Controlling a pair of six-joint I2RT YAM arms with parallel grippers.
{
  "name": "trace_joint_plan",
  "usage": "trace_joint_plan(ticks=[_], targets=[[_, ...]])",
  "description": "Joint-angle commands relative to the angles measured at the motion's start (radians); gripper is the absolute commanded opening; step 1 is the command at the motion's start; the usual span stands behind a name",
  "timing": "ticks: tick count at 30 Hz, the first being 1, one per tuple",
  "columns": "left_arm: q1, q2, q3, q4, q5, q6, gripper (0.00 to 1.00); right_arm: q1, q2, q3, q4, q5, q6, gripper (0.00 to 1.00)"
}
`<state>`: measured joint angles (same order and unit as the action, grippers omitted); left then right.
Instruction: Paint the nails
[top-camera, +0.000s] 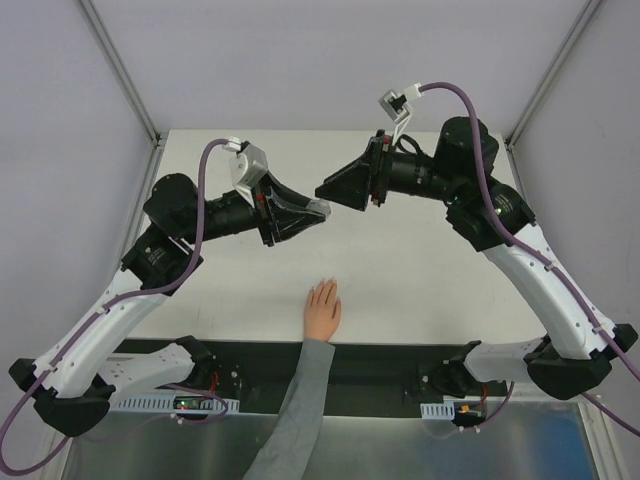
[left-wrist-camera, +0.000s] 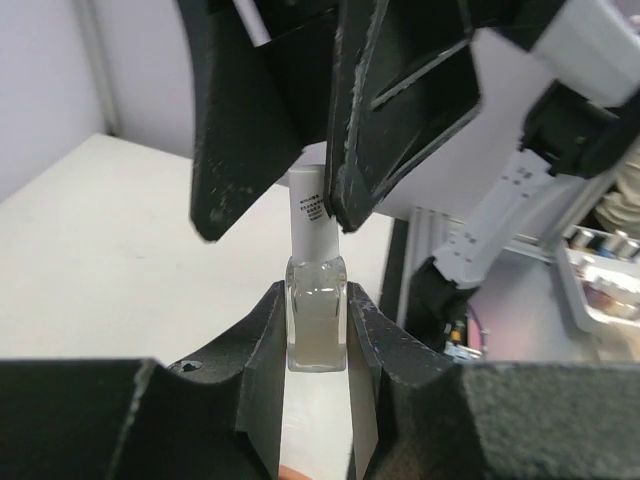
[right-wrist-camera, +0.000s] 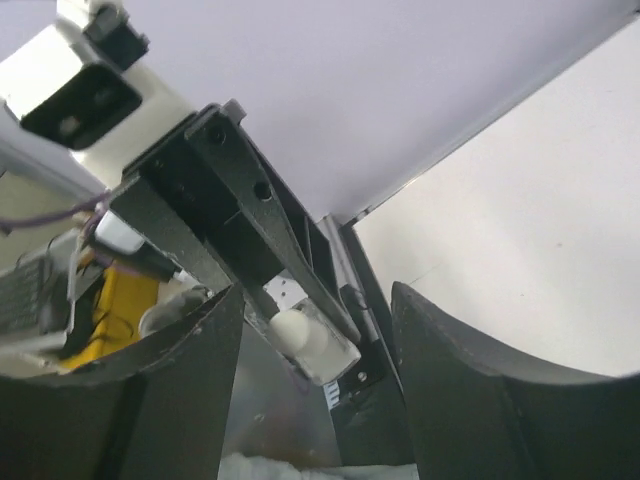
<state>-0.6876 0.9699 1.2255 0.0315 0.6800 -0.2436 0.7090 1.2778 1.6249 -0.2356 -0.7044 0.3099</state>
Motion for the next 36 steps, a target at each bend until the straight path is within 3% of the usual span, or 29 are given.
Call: trace_joint_plan(ticks=[1, 3, 8, 13, 21, 25, 30, 33, 35, 36], targets=[[-0.004, -0.049, -0.011, -0.005, -0.216, 0.104, 0.00, 0.061, 0.021, 0.180, -0.259, 0.363, -0.018, 0.64], [-0.004, -0.056, -0.011, -0.007, -0.282, 0.115, 0.00, 0.113, 0.060, 0.307, -0.350, 0.523, -0.020, 0.64], [-0.004, -0.048, 0.002, -0.007, -0.332, 0.122, 0.00, 0.171, 0.176, 0.466, -0.531, 0.654, -0.026, 0.65], [-0.004, -0.034, 0.019, -0.007, -0.370, 0.104, 0.00, 0.187, 0.219, 0.526, -0.574, 0.697, -0.008, 0.46], [-0.006, -0.025, 0.019, -0.004, -0.370, 0.101, 0.00, 0.193, 0.264, 0.561, -0.559, 0.669, -0.015, 0.45], [-0.006, -0.019, 0.023, -0.004, -0.373, 0.101, 0.00, 0.191, 0.273, 0.556, -0.562, 0.658, -0.011, 0.32], [-0.006, -0.013, 0.028, -0.004, -0.327, 0.098, 0.00, 0.188, 0.262, 0.526, -0.547, 0.645, -0.025, 0.27], [-0.006, -0.005, 0.037, -0.004, -0.252, 0.081, 0.00, 0.155, 0.226, 0.452, -0.471, 0.535, -0.034, 0.20], [-0.006, 0.007, 0.052, -0.004, -0.203, 0.066, 0.00, 0.129, 0.180, 0.370, -0.424, 0.433, -0.035, 0.01], [-0.006, 0.016, 0.060, -0.002, -0.171, 0.049, 0.00, 0.100, 0.163, 0.343, -0.377, 0.398, -0.038, 0.01]])
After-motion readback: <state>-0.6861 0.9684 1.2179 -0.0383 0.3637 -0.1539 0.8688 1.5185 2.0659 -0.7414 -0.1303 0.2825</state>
